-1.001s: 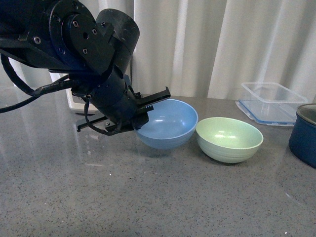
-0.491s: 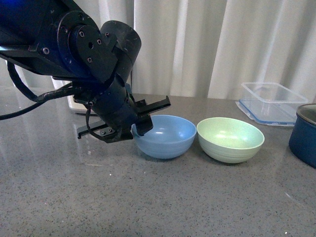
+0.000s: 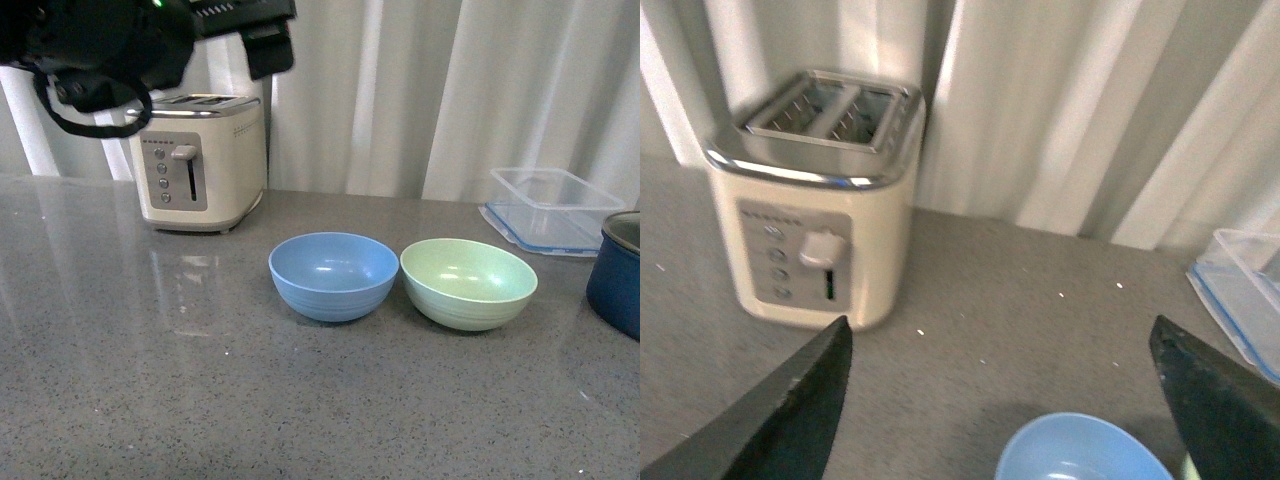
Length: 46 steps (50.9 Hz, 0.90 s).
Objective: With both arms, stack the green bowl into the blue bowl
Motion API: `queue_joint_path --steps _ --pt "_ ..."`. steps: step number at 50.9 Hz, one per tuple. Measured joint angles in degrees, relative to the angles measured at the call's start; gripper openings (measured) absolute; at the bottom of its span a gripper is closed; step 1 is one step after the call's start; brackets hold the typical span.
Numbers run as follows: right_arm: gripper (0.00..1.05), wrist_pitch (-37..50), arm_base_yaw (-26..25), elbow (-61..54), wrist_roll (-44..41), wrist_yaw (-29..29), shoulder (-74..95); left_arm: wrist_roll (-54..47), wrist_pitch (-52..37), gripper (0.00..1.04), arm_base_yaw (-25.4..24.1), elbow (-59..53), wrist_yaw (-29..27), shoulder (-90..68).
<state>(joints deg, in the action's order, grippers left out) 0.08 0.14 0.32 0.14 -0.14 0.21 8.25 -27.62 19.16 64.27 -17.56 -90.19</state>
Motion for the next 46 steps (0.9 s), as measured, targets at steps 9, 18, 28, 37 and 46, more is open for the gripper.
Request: queue_joint_path --steps 9,18,28,37,46 --pt "0.95 0.0 0.0 0.0 0.0 0.1 0.0 -6.2 -9.4 0.57 -3.8 -17.6 2.8 7.5" --pt "0.95 0.0 0.0 0.0 0.0 0.1 0.0 -7.2 -13.9 0.31 -7.1 -30.0 5.7 13.8" --pt "0.95 0.0 0.0 0.0 0.0 0.1 0.0 -7.8 -17.5 0.04 -10.6 -42.7 9.4 23.0" --pt "0.95 0.0 0.0 0.0 0.0 0.1 0.0 -7.8 -17.8 0.04 -12.9 -49.4 11.3 29.2" --pt "0.95 0.0 0.0 0.0 0.0 0.1 0.0 -7.8 -16.5 0.04 -14.6 -54.5 13.3 35.8"
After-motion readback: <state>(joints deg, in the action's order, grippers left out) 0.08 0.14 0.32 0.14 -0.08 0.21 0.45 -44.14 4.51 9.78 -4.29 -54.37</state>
